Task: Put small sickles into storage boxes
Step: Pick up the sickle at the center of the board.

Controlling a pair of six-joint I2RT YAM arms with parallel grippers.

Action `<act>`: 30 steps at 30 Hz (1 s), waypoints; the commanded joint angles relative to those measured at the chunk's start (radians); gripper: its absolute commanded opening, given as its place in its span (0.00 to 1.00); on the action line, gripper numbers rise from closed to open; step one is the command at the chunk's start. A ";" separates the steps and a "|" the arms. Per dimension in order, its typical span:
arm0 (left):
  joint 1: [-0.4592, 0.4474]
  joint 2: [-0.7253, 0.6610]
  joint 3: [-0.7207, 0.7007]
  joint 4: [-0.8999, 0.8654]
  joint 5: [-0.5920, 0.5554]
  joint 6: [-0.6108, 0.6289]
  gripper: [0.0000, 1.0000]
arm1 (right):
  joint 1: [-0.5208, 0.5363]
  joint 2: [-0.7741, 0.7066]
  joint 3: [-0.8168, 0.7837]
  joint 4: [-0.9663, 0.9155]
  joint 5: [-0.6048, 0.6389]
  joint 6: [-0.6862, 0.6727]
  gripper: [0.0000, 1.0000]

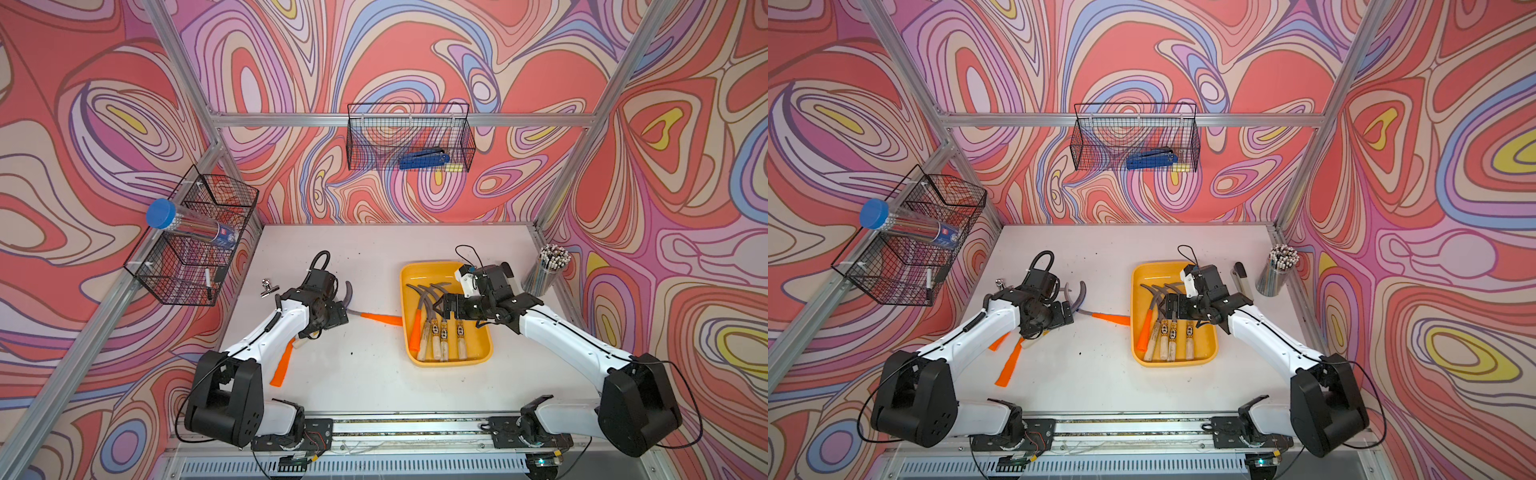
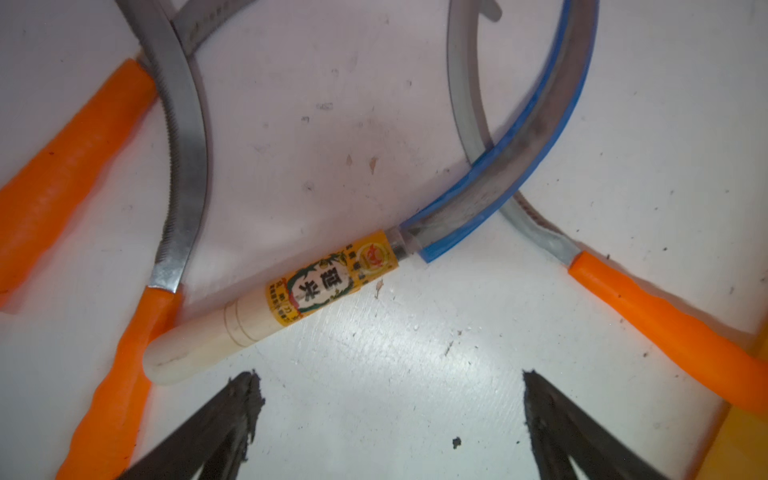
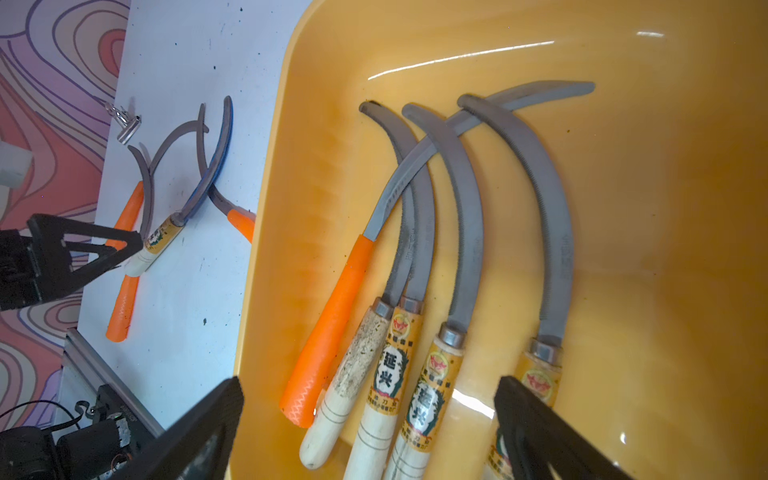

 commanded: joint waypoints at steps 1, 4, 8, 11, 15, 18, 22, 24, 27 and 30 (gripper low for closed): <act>0.030 0.031 0.042 0.049 -0.028 0.012 1.00 | -0.004 -0.001 -0.012 0.036 -0.030 0.013 0.98; 0.064 0.061 0.046 0.098 -0.004 0.009 1.00 | -0.005 0.003 -0.010 0.043 -0.042 0.021 0.98; 0.096 0.100 0.042 0.165 0.015 0.010 1.00 | -0.004 -0.004 -0.009 0.043 -0.059 0.029 0.98; 0.101 0.135 0.049 0.183 0.038 0.014 1.00 | -0.004 -0.015 -0.006 0.033 -0.064 0.030 0.98; 0.110 0.167 0.031 0.210 0.043 0.022 1.00 | -0.004 -0.040 -0.008 0.017 -0.065 0.031 0.98; 0.112 0.183 0.004 0.238 0.058 0.019 1.00 | -0.004 -0.059 -0.016 0.011 -0.067 0.033 0.98; 0.112 0.193 -0.026 0.259 0.078 0.022 1.00 | -0.004 -0.082 -0.025 0.001 -0.074 0.040 0.98; 0.112 0.188 -0.047 0.269 0.090 0.023 1.00 | -0.004 -0.095 -0.028 0.000 -0.082 0.044 0.98; 0.112 0.176 -0.081 0.281 0.108 0.021 1.00 | -0.001 -0.111 -0.035 0.008 -0.097 0.055 0.98; 0.104 0.162 -0.115 0.293 0.126 0.014 1.00 | 0.011 -0.127 -0.038 0.017 -0.097 0.063 0.98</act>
